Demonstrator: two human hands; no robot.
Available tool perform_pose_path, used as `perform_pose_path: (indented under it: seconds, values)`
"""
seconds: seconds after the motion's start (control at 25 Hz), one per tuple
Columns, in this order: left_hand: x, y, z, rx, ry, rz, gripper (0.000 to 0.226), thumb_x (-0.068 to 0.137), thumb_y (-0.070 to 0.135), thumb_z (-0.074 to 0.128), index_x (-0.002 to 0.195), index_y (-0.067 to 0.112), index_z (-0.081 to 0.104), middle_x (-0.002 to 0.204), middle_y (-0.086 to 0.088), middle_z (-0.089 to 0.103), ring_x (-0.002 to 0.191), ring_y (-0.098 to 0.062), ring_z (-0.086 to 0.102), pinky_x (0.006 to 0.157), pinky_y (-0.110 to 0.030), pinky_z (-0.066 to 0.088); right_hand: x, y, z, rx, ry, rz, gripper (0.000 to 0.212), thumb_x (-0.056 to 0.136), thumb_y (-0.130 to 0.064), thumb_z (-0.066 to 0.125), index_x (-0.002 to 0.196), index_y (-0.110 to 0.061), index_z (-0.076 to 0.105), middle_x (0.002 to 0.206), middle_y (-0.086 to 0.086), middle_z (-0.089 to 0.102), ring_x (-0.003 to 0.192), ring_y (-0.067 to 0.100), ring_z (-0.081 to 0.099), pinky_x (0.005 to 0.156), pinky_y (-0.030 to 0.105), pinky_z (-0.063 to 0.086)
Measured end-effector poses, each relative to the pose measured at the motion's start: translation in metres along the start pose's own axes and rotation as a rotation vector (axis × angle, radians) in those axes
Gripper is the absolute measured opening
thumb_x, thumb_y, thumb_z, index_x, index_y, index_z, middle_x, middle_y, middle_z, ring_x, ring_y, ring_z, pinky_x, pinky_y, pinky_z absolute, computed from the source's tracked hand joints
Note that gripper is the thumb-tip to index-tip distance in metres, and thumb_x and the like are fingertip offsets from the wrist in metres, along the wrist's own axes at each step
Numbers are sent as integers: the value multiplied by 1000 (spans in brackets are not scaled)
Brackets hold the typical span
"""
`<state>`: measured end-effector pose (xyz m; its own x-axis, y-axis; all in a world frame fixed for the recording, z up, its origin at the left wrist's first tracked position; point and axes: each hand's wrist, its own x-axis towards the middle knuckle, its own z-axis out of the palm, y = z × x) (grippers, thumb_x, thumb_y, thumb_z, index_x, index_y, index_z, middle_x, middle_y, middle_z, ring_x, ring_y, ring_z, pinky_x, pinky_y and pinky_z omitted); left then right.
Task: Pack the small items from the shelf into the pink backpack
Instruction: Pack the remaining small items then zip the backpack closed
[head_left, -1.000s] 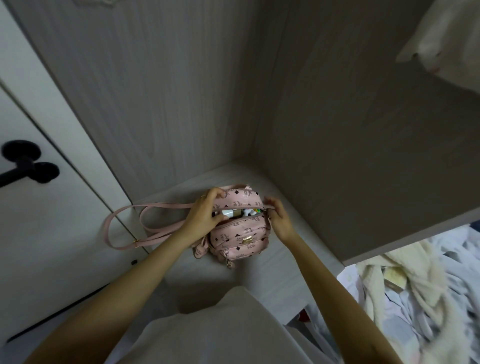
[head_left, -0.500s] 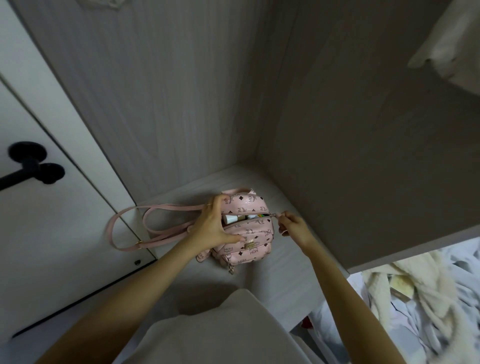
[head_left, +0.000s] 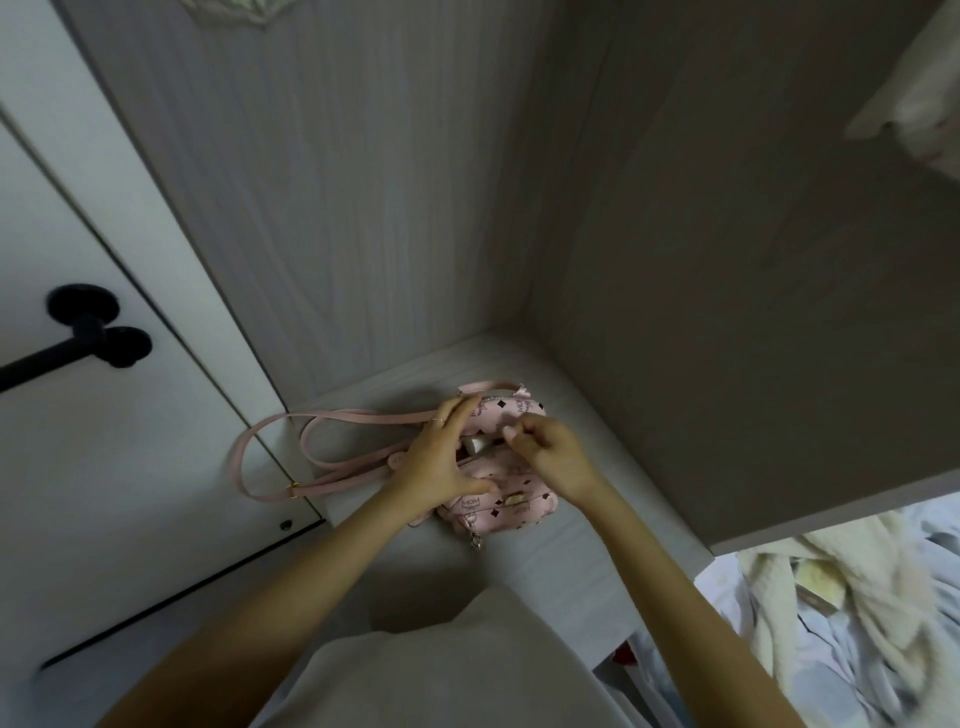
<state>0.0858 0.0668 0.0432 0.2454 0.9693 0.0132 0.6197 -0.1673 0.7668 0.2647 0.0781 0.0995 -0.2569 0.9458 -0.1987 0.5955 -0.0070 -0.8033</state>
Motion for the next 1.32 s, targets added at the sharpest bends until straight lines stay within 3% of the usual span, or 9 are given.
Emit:
perform_pose_path:
  seconds: [0.08, 0.16, 0.36, 0.6, 0.72, 0.88, 1.0, 1.16, 1.32]
  values:
    - [-6, -2, 0, -124, 13, -22, 121, 49, 45, 88, 146, 27, 18, 146, 9, 25, 129, -6, 35, 104, -26, 38, 2, -8, 12, -116, -12, -38, 31, 94, -28, 54, 63, -25, 50, 54, -10, 48, 50, 1, 43, 49, 17, 31]
    - [-16, -11, 0, -322, 63, -107, 116, 51, 31, 90, 145, 19, 23, 142, 5, 30, 126, -1, 37, 102, -17, 35, 3, -4, 13, 48, -7, 5, 30, 96, -24, 52, 66, -20, 56, 56, -12, 49, 53, 0, 44, 53, 15, 33]
    - [-40, -28, -2, -430, 188, -279, 46, 69, -2, 78, 112, 1, 58, 106, -6, 65, 104, -25, 63, 76, -4, 45, -4, 11, 10, 466, -10, 78, 33, 99, -13, 44, 67, -13, 52, 63, 1, 48, 61, 12, 46, 59, 16, 40]
    - [-38, -21, 17, -364, 248, -374, 27, 86, 4, 62, 113, 0, 64, 110, -17, 64, 96, -36, 64, 90, -42, 50, -5, 9, 9, 454, -30, 73, 33, 99, -12, 42, 67, -11, 48, 64, 2, 48, 61, 12, 47, 59, 14, 41]
    - [-40, -18, 18, -555, 328, -485, 44, 82, -3, 64, 123, -4, 50, 125, -15, 55, 112, -27, 57, 97, -38, 45, -7, 8, 9, 444, -36, 74, 31, 99, -12, 43, 70, -6, 47, 65, 3, 46, 61, 11, 46, 60, 14, 42]
    - [-37, -19, 16, -479, 190, -350, 52, 87, -5, 57, 137, -2, 41, 135, -15, 52, 123, -27, 51, 107, -43, 38, -5, 2, 9, 248, -59, 45, 29, 98, -15, 46, 70, -11, 52, 67, 1, 48, 64, 12, 45, 64, 23, 40]
    - [-35, -21, 8, -326, 127, -292, 39, 87, 1, 59, 126, 5, 57, 112, -22, 66, 99, -43, 62, 85, -48, 49, 1, -6, 10, -101, -109, -33, 26, 98, -23, 46, 75, -16, 55, 73, 0, 54, 70, 15, 48, 67, 33, 39]
    - [-33, -17, 8, -150, 146, -221, 21, 83, 3, 61, 103, 5, 69, 83, -12, 71, 82, -30, 66, 62, -5, 39, 7, -26, 39, -390, -130, -156, 23, 96, -24, 47, 89, -9, 62, 86, 9, 66, 80, 24, 58, 70, 37, 46]
    - [-33, -18, 0, -211, 146, -229, 12, 82, 4, 63, 88, 13, 69, 66, 13, 58, 70, -13, 62, 57, -2, 35, 9, -31, 48, -419, -106, -168, 28, 98, -26, 43, 94, -8, 65, 89, 11, 69, 81, 26, 60, 69, 36, 46]
